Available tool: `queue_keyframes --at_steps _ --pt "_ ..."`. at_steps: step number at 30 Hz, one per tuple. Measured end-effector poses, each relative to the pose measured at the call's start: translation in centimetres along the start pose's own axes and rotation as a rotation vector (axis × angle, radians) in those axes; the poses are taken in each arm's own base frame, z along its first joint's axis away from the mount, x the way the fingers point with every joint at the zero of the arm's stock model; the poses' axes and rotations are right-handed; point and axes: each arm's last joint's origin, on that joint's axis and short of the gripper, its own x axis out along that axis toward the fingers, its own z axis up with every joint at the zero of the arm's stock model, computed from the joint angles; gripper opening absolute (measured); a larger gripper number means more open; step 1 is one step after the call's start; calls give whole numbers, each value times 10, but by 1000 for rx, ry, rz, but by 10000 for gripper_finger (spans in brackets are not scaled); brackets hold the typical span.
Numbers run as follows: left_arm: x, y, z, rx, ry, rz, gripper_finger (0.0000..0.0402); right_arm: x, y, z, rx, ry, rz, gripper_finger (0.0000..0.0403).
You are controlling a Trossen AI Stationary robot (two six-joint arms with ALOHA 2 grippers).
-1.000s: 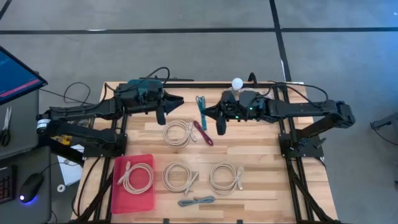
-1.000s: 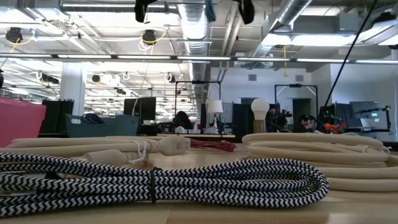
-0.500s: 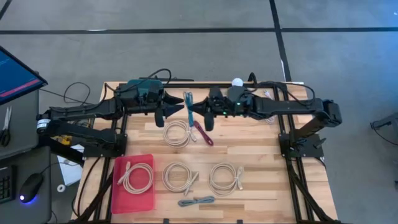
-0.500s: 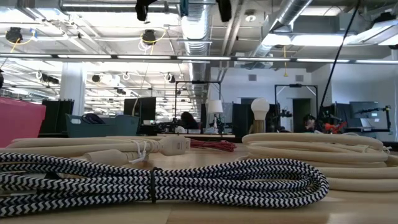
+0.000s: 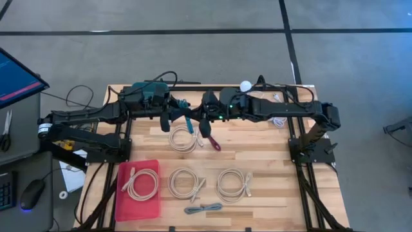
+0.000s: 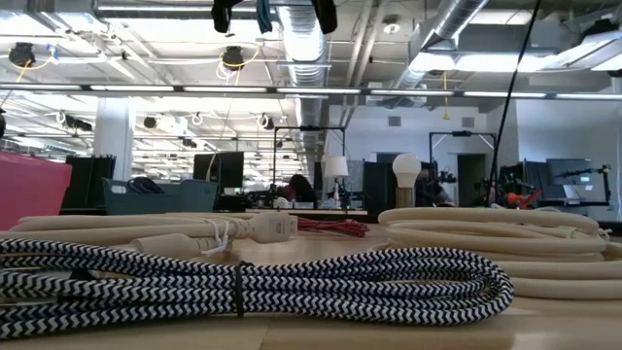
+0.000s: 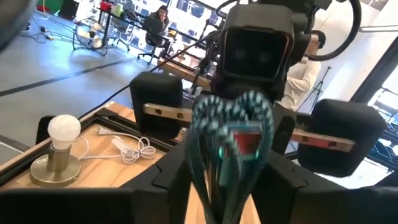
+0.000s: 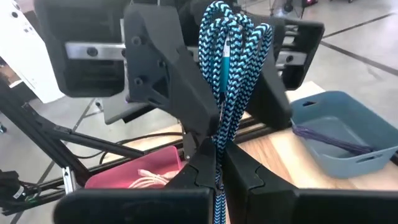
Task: Pick & Place USB Port
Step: Put the blue USB cable into the blue bin
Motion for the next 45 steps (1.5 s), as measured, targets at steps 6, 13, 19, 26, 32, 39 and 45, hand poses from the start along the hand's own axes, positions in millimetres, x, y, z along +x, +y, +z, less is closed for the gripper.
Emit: queue_keyframes --at_steps 6,13,19,26,32,39,45 --pt "0 0 0 21 5 0 73 -1 0 1 0 1 -3 0" --pt "0 0 -1 43 8 0 47 -1 0 0 0 5 -4 0" --pt "0 1 -2 41 26 8 48 -2 -2 1 8 11 -11 20" --pt "-4 1 -1 59 29 18 47 -15 -4 6 14 36 -28 66" --pt "-26 7 6 91 29 116 47 -37 -5 15 5 54 -98 66" --pt "-70 17 8 131 85 378 47 -74 -1 30 -67 12 -267 55" --pt "-107 23 13 174 51 599 47 -106 2 33 -96 48 -388 54"
